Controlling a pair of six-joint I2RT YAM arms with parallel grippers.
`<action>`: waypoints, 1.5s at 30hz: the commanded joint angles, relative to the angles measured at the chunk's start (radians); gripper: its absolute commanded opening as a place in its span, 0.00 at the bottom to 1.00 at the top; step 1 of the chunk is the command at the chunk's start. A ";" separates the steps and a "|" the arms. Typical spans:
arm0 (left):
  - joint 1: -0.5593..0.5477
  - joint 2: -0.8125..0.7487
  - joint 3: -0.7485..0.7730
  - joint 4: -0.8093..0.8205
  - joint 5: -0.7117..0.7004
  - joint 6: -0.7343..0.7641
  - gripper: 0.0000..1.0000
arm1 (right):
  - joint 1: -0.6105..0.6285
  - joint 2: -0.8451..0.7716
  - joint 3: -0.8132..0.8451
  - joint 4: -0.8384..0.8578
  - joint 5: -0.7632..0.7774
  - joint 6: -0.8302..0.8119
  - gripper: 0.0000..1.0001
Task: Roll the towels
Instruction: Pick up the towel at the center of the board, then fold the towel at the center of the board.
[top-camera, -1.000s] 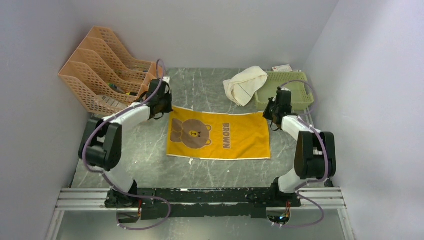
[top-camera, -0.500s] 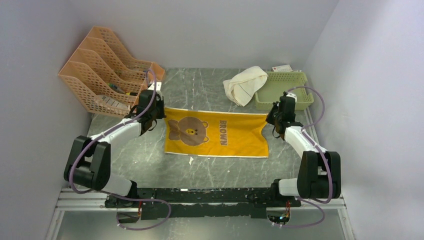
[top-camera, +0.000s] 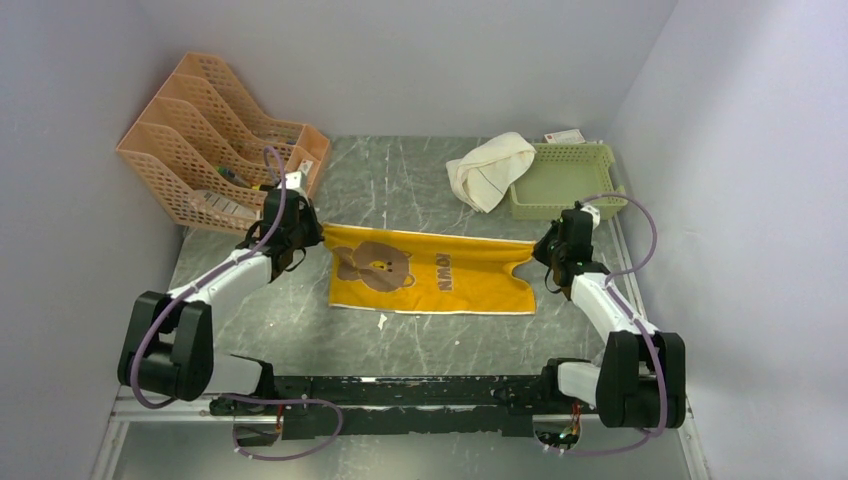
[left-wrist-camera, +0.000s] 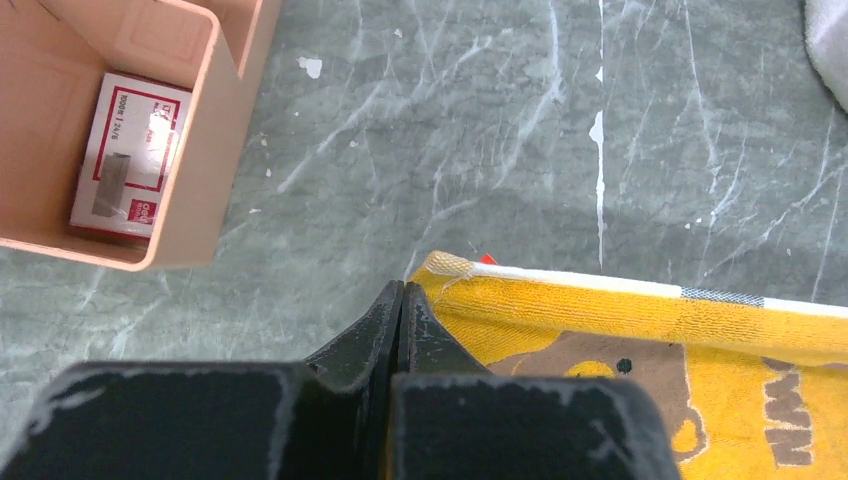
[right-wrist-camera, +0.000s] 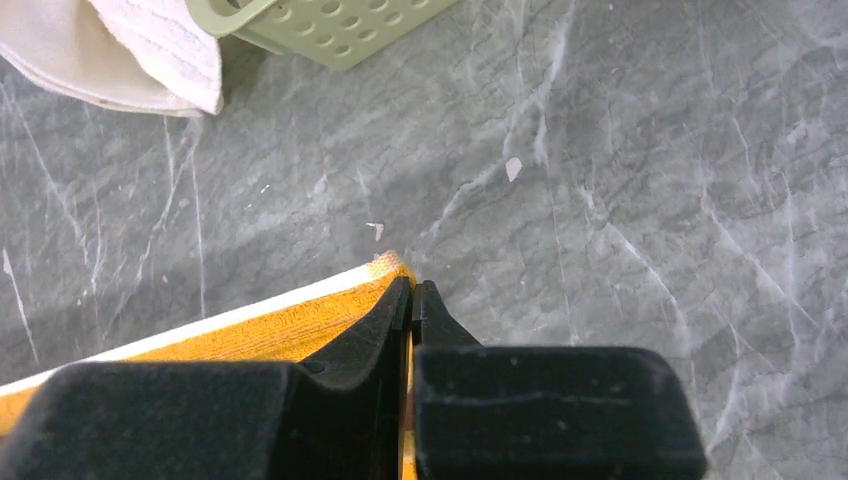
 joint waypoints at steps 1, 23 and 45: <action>0.028 0.008 0.019 0.008 -0.034 0.011 0.07 | -0.023 0.022 0.014 0.026 0.090 0.001 0.00; 0.034 0.297 0.367 0.093 -0.080 0.256 0.07 | -0.017 0.223 0.284 0.084 0.001 -0.196 0.00; 0.023 -0.032 -0.051 0.102 -0.077 0.001 0.07 | -0.013 -0.090 -0.008 0.051 0.065 -0.187 0.00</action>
